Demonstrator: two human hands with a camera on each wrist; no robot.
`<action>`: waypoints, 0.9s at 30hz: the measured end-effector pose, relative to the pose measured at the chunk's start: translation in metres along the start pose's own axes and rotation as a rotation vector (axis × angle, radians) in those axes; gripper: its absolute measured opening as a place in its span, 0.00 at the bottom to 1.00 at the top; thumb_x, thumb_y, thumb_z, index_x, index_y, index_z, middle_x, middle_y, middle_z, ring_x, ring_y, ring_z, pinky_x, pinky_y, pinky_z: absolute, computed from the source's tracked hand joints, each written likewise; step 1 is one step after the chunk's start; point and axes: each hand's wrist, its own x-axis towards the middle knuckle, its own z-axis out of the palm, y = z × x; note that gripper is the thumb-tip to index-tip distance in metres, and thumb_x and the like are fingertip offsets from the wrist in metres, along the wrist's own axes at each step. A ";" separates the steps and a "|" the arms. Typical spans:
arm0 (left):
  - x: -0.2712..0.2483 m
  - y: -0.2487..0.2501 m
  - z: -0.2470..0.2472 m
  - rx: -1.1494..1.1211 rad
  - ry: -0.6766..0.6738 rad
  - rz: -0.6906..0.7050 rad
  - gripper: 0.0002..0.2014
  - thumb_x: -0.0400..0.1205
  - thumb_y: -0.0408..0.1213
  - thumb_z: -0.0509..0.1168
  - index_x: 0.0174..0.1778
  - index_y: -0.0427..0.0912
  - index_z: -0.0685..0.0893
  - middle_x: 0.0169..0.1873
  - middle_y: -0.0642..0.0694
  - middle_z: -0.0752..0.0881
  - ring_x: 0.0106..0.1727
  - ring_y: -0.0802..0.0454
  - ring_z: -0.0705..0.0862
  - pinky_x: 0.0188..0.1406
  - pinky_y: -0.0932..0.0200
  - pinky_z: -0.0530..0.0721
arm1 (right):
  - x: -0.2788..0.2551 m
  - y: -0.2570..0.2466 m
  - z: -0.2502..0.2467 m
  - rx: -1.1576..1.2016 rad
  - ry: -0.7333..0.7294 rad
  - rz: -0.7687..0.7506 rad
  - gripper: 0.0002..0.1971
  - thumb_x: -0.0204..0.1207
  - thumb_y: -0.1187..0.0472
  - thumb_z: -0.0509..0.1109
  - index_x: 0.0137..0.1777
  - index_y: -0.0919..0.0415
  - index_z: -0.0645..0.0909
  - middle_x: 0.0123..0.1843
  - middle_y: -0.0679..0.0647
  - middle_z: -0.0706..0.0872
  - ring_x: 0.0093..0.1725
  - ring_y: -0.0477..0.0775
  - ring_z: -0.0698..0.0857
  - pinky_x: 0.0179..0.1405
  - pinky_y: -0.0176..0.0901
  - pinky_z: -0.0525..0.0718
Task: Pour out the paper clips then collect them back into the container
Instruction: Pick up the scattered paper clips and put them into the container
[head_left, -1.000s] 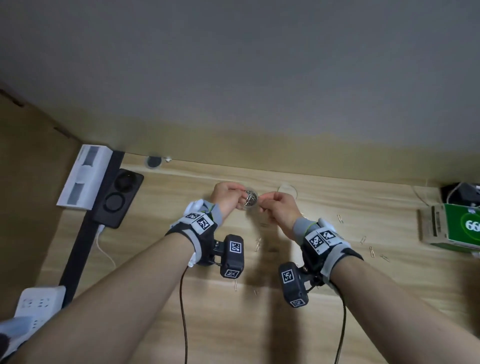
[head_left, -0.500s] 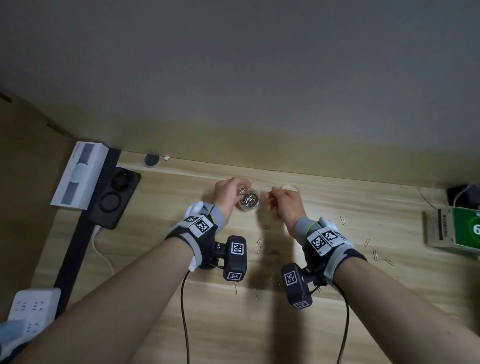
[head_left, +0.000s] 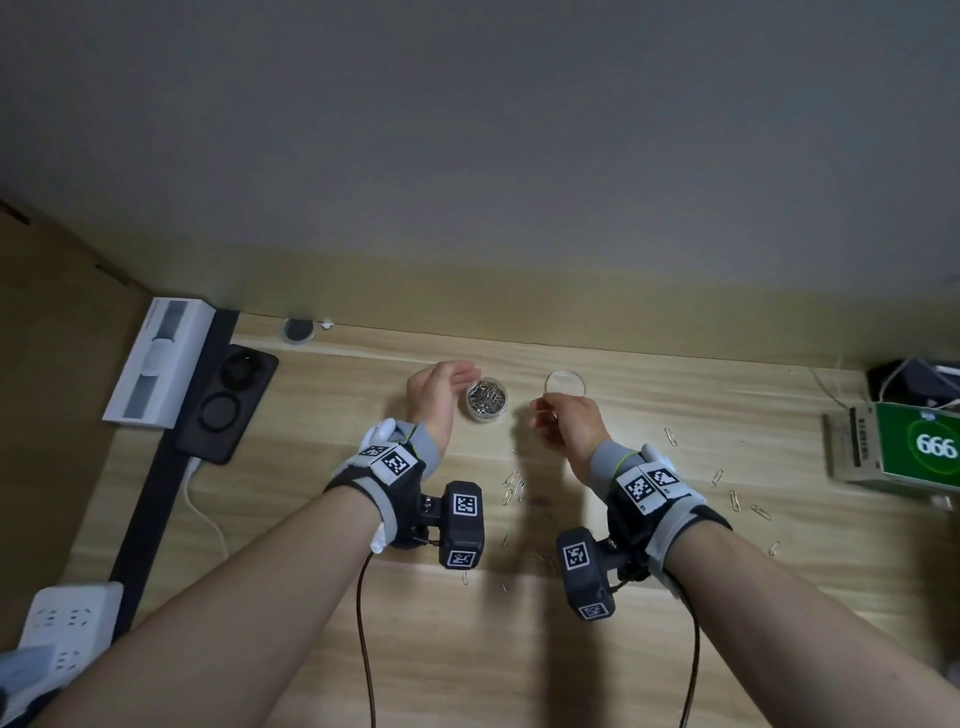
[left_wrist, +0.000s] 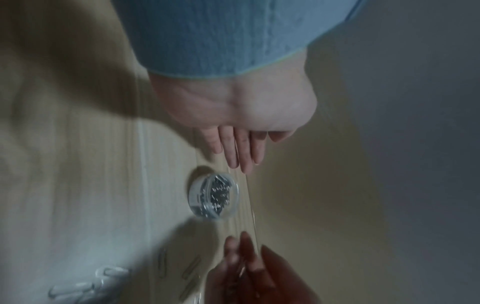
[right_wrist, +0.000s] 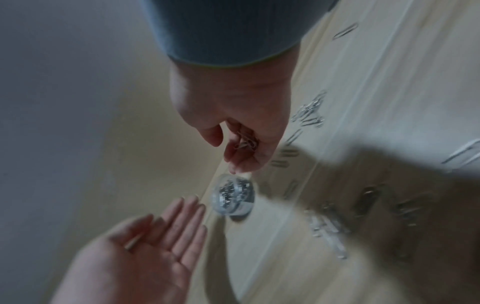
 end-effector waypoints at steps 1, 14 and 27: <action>0.001 -0.001 -0.004 0.003 0.003 -0.003 0.13 0.83 0.29 0.57 0.47 0.28 0.86 0.45 0.31 0.89 0.46 0.42 0.89 0.53 0.55 0.85 | 0.000 -0.005 0.006 0.044 -0.022 0.011 0.10 0.81 0.65 0.62 0.39 0.64 0.82 0.29 0.59 0.82 0.22 0.52 0.75 0.25 0.38 0.75; 0.008 0.004 -0.039 0.060 0.028 -0.073 0.14 0.83 0.34 0.57 0.43 0.37 0.88 0.47 0.34 0.91 0.47 0.45 0.87 0.59 0.50 0.82 | 0.004 -0.032 0.042 0.037 -0.061 0.000 0.05 0.75 0.66 0.66 0.42 0.67 0.81 0.39 0.62 0.80 0.40 0.58 0.80 0.51 0.50 0.86; -0.018 0.010 -0.043 0.213 -0.050 -0.085 0.15 0.83 0.36 0.57 0.50 0.34 0.88 0.41 0.41 0.90 0.39 0.52 0.83 0.36 0.60 0.73 | -0.015 -0.030 0.042 -0.003 -0.117 -0.042 0.20 0.81 0.56 0.64 0.69 0.67 0.80 0.67 0.62 0.85 0.68 0.58 0.82 0.64 0.47 0.77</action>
